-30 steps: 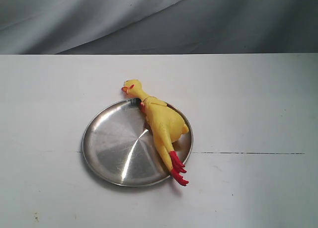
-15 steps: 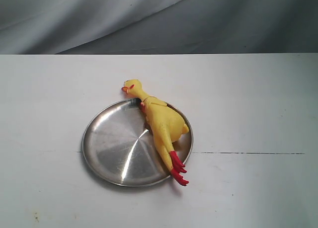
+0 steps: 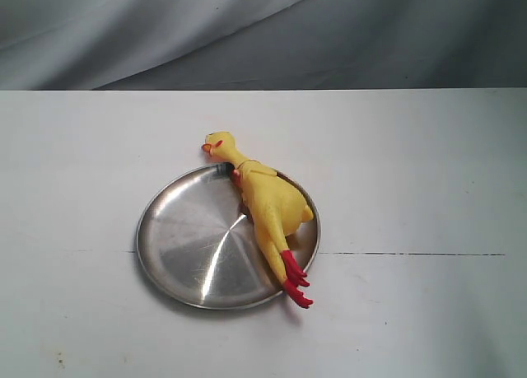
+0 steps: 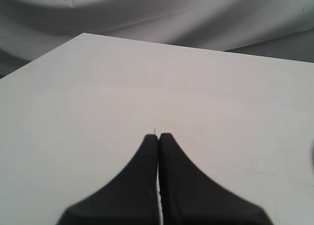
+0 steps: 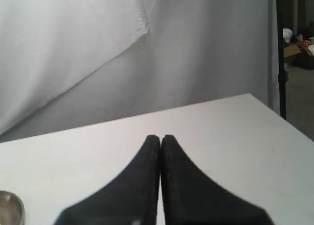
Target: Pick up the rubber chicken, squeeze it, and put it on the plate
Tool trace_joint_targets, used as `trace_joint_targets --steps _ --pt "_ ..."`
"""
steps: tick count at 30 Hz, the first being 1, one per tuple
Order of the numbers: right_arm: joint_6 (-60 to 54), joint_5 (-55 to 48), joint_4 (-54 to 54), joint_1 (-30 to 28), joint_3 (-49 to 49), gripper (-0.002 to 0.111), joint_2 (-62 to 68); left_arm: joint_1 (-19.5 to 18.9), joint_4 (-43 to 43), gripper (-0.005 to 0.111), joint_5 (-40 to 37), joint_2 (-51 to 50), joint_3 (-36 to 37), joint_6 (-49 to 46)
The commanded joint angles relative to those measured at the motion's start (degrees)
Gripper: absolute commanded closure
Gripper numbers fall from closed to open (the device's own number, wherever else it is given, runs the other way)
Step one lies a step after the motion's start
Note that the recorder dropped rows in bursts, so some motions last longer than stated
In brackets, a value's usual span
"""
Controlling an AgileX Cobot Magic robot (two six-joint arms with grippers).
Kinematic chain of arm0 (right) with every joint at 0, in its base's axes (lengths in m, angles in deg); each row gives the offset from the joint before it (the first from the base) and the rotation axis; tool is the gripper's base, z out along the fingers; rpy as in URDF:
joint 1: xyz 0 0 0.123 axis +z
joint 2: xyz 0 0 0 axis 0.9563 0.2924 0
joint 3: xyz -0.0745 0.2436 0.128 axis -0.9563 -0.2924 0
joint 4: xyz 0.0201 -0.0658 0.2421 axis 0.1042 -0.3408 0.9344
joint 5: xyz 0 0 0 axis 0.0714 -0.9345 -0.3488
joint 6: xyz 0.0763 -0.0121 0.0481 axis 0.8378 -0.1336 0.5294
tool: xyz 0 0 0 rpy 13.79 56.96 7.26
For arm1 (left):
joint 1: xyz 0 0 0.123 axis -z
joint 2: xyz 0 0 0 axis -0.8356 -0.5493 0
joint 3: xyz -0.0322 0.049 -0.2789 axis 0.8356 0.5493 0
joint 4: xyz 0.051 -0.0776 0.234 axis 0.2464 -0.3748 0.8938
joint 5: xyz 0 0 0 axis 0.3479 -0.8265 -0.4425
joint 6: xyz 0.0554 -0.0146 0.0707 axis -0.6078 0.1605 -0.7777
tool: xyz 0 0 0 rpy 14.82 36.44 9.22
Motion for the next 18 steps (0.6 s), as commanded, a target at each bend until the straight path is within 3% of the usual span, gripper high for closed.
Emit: trace_joint_targets --steps 1,9,18 --pt "-2.9 1.0 1.9 -0.4 -4.5 0.108 -0.2 -0.1 -0.3 0.107 1.0 0.2 0.3 0.1" --pt "-6.9 -5.5 -0.9 -0.4 -5.3 0.108 -0.2 -0.1 -0.3 0.107 1.0 0.2 0.3 0.1" --pt "-7.4 -5.8 -0.9 -0.4 -5.3 0.108 -0.2 -0.1 -0.3 0.107 1.0 0.2 0.3 0.1"
